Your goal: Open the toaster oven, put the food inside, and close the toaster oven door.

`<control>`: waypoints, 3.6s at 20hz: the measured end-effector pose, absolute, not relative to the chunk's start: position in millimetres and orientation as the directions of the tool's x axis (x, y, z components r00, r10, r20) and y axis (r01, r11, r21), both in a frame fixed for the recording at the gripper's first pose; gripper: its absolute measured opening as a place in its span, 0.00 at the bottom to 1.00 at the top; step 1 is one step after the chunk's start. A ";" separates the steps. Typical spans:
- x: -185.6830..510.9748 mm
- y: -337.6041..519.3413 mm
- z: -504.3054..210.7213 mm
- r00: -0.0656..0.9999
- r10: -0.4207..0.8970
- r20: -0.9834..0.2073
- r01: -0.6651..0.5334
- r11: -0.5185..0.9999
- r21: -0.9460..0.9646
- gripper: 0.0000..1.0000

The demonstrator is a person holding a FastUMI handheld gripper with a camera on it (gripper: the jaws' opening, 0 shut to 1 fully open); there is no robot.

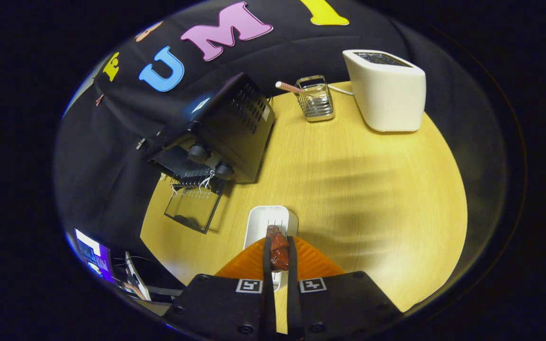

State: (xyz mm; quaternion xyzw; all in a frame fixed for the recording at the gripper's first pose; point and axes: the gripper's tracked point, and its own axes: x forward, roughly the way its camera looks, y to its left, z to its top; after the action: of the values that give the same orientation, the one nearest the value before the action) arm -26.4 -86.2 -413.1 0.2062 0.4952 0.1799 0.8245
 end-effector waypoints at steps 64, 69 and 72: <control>51.6 99.6 -337.0 0.806 -0.003 -0.592 0.244 0.913 0.327 0.98; 31.3 90.2 -287.7 0.848 -0.001 -0.530 0.194 0.932 0.307 0.98; 20.6 87.8 -258.6 0.871 -0.002 -0.492 0.170 0.939 0.299 0.98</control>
State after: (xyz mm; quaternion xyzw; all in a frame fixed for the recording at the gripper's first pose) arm 20.6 87.8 -258.6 0.1686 0.2502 -0.0452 0.9523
